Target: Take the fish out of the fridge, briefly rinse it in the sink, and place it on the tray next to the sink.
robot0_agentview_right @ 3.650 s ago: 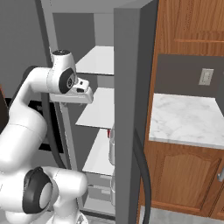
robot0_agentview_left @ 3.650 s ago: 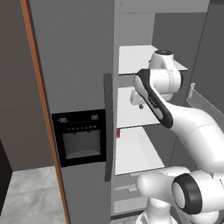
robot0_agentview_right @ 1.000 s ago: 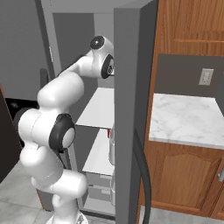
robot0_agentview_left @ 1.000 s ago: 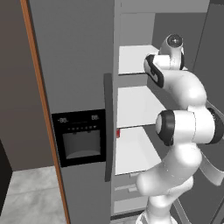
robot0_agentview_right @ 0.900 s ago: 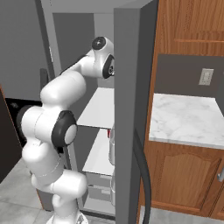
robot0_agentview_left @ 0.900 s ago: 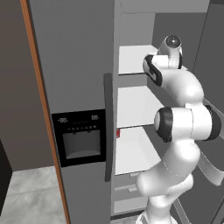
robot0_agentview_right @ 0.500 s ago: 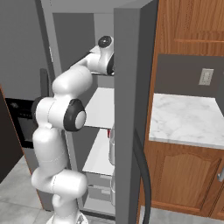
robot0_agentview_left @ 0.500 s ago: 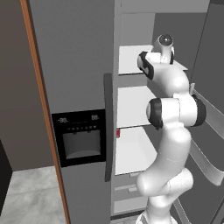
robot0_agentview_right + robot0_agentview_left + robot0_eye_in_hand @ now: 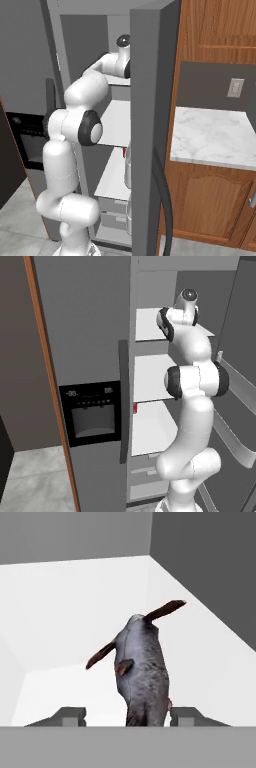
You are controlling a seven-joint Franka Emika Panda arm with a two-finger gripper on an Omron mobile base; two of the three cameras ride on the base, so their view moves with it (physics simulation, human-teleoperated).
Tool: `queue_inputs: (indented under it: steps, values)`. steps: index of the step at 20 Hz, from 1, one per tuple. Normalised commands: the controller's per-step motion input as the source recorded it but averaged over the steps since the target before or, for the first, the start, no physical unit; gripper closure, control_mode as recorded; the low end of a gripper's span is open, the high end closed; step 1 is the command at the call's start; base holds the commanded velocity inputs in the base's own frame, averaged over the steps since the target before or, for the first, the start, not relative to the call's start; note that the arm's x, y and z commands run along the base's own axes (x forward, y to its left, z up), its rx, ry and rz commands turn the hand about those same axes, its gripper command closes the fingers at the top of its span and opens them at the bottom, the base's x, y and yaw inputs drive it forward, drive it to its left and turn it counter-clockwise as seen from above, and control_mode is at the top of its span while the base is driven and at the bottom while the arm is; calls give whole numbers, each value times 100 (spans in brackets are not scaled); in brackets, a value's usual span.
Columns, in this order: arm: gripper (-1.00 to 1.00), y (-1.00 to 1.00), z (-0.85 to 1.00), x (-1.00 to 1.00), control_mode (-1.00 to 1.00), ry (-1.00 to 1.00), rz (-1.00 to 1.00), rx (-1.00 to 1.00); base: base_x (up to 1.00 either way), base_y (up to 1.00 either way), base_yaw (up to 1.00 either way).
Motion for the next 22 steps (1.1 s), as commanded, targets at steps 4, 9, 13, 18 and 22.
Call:
queue_inputs:
  steps: [4,9,13,18,22]
  values:
    - [100,0,0,0,-100,0,0,0,0,0,0]
    - [100,0,0,-43,-100,1,0,0,0,0,0]
    - [100,0,0,-100,-100,-11,0,2,0,0,0]
    - [100,0,15,-100,-100,-27,0,1,0,0,0]
    - [100,0,47,-100,-100,-28,0,0,0,0,0]
